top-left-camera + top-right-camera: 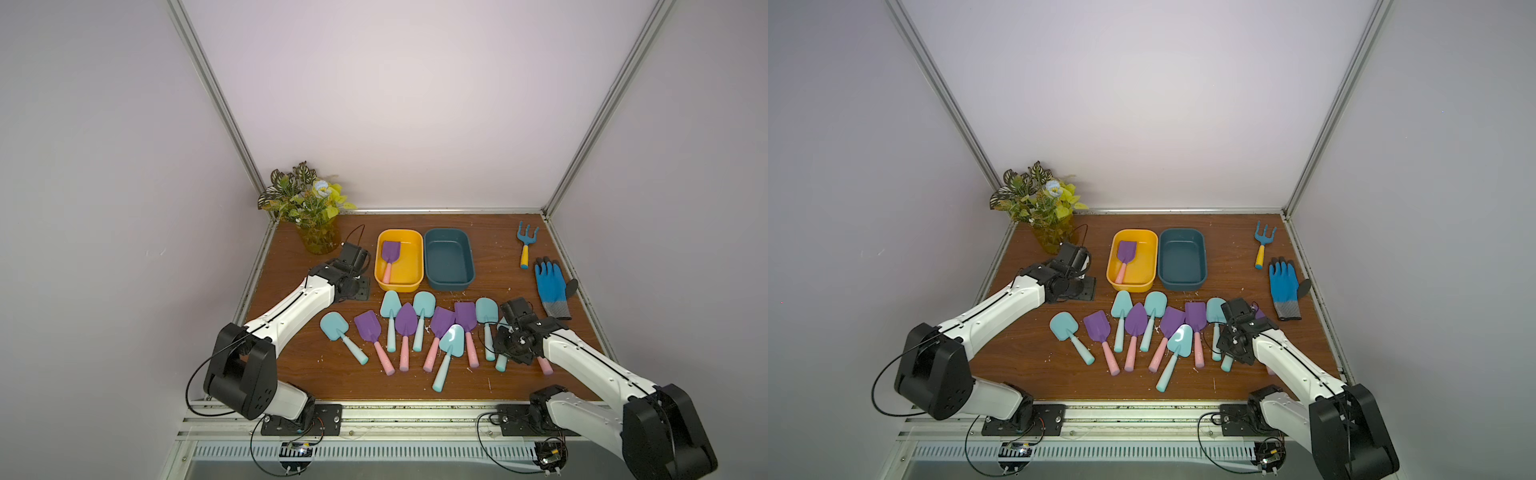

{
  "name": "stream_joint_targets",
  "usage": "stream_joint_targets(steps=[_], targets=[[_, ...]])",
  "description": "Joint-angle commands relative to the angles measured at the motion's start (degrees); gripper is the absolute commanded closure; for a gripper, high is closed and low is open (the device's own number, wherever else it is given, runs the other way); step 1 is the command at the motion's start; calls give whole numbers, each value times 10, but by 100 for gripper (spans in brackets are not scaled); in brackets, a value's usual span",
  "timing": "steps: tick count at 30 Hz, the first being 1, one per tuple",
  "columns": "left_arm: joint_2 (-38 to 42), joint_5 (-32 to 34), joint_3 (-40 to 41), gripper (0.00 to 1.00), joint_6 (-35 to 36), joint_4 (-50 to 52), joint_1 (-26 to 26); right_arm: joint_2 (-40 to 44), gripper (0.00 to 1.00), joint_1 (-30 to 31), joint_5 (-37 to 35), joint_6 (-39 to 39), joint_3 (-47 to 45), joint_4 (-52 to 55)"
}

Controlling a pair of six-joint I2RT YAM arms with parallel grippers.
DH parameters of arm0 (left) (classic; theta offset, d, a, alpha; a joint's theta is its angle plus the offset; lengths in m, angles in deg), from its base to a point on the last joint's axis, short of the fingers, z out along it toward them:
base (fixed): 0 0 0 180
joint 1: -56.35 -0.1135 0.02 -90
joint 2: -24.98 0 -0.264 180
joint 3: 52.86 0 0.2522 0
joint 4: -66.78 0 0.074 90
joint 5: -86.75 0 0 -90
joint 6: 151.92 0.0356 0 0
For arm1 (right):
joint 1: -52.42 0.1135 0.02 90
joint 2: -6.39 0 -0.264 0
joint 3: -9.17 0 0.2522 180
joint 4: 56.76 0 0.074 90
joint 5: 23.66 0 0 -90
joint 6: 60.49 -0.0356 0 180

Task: Sort the small shovels by color and place them into the storage box
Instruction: Pick up the shovel from the center of the board.

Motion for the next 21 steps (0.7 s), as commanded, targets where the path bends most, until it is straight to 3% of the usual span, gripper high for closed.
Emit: stream_joint_targets(steps=[1, 14, 21], targets=[[15, 15, -4, 36, -25, 14, 0, 9, 78, -2, -8, 32, 22, -8], [42, 54, 26, 36, -78, 16, 23, 47, 84, -2, -46, 90, 145, 67], [34, 60, 21, 36, -77, 14, 30, -79, 86, 2, -25, 124, 322, 40]])
